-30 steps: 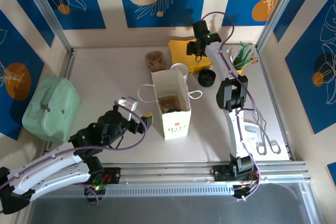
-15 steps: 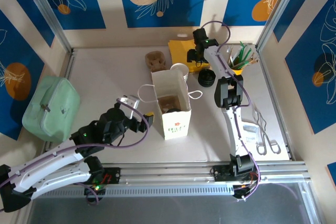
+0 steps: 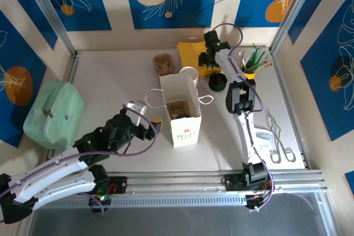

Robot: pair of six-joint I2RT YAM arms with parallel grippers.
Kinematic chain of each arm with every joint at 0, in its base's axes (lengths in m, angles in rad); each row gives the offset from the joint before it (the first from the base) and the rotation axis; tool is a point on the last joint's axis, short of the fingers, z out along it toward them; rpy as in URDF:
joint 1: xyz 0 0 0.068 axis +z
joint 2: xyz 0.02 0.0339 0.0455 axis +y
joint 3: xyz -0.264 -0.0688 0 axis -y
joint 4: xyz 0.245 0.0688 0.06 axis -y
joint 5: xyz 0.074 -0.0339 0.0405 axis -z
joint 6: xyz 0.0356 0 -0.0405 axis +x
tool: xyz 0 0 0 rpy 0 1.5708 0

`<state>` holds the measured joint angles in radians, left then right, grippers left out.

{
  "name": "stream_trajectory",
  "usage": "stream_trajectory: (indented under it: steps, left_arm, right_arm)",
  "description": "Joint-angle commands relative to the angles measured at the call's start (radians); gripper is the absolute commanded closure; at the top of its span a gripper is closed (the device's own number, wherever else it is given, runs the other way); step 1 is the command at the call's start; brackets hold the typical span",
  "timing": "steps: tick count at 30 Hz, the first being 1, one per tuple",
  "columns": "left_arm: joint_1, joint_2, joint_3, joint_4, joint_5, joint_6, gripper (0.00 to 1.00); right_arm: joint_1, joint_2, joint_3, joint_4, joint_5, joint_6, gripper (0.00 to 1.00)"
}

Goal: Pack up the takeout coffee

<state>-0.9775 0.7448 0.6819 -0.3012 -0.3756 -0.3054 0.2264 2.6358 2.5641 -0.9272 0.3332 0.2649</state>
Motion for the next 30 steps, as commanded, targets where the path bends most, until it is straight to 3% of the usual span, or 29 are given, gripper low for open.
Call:
stream_trajectory:
  steps: [1,10,22,30]
  left_arm:
    - [-0.007,-0.019,0.030,-0.010,-0.009,0.016,0.00]
    - [-0.007,-0.041,0.022,-0.018,-0.015,0.013,0.00]
    - [-0.007,-0.038,0.019,-0.018,-0.016,0.010,0.00]
    - [-0.007,-0.047,0.016,-0.022,-0.018,0.006,0.00]
  right_arm:
    - [-0.004,0.049,0.023,0.005,-0.030,-0.005,0.41]
    - [-0.003,0.059,0.037,-0.007,-0.058,0.006,0.56]
    - [-0.001,0.000,0.089,0.011,-0.129,0.022,0.63]
    - [-0.011,-0.022,0.104,-0.004,-0.158,0.038,0.76]
